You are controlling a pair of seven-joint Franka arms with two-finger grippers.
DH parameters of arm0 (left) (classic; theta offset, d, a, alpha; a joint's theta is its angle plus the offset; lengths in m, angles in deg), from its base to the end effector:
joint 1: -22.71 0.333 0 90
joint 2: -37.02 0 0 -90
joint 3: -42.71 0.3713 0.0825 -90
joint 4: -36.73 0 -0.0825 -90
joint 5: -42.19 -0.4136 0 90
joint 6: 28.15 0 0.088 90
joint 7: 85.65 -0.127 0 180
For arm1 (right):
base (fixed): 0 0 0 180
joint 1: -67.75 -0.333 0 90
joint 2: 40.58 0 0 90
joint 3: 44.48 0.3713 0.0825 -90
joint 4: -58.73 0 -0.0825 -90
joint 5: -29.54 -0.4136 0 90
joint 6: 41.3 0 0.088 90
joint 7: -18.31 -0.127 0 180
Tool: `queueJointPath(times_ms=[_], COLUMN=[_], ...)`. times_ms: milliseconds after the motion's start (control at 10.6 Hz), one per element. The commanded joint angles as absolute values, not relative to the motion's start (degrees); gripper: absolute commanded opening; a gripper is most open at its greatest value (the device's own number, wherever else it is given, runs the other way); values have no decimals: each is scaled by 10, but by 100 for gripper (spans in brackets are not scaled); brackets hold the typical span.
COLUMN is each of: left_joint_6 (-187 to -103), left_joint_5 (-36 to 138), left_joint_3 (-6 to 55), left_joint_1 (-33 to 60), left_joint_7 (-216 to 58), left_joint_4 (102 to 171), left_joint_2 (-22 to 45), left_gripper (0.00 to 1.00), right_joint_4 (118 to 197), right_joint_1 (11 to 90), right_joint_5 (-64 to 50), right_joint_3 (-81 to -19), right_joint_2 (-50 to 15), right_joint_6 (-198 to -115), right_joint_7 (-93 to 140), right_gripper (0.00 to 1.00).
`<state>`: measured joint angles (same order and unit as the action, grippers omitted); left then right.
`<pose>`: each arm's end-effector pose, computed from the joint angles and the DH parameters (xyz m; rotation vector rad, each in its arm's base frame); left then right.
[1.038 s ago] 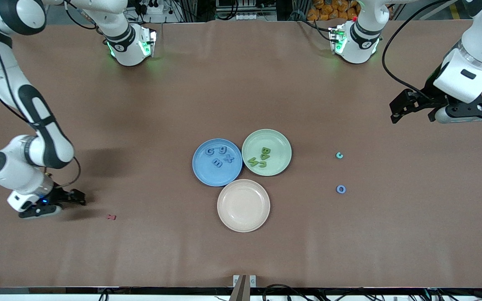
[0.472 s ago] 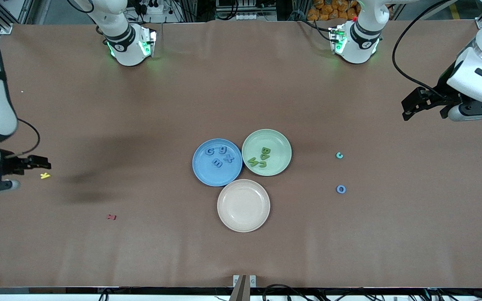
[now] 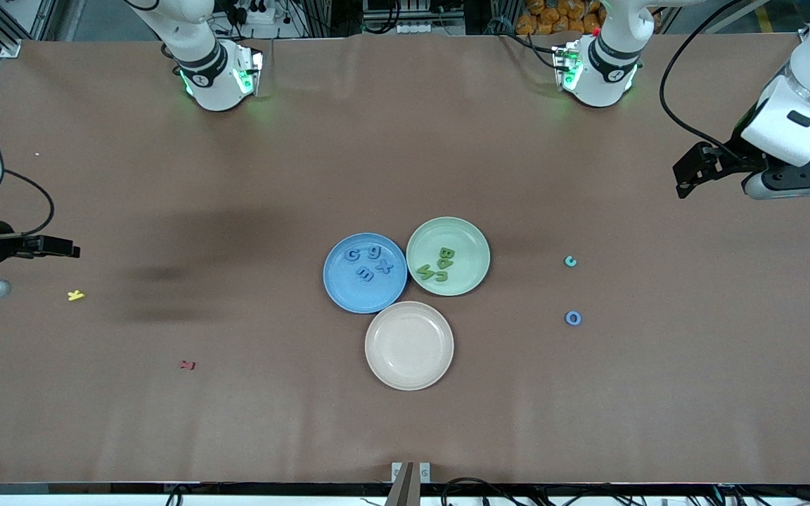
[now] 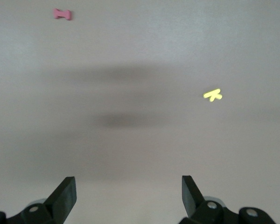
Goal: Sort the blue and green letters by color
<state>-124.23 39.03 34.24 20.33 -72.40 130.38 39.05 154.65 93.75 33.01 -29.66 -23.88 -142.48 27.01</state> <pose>0.5733 -0.1050 0.6580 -3.0953 -0.0589 -0.1368 0.6424 -0.1491 0.4455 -3.0796 0.0451 0.2841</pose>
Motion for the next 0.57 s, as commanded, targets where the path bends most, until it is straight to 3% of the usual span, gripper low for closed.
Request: queueJointPath(times_ms=[0,377,472], left_joint_6=[-1236,-1234,-1230], left_joint_5=[407,407,408], left_joint_3=[360,356,353], left_joint_1=[199,202,201], left_joint_7=[-733,-729,-723], left_joint_4=[1311,1309,1309], left_joint_2=[404,416,420], left_gripper=[100,100,100], right_joint_4=[1607,1611,1606], right_joint_1=[836,754,708], right_joint_5=[319,283,283], right_joint_3=[-341,-413,-455], right_joint_2=[-334,-399,-405], right_joint_6=[-1419,-1399,-1401], right_joint_7=[129,128,129], right_gripper=[100,100,100])
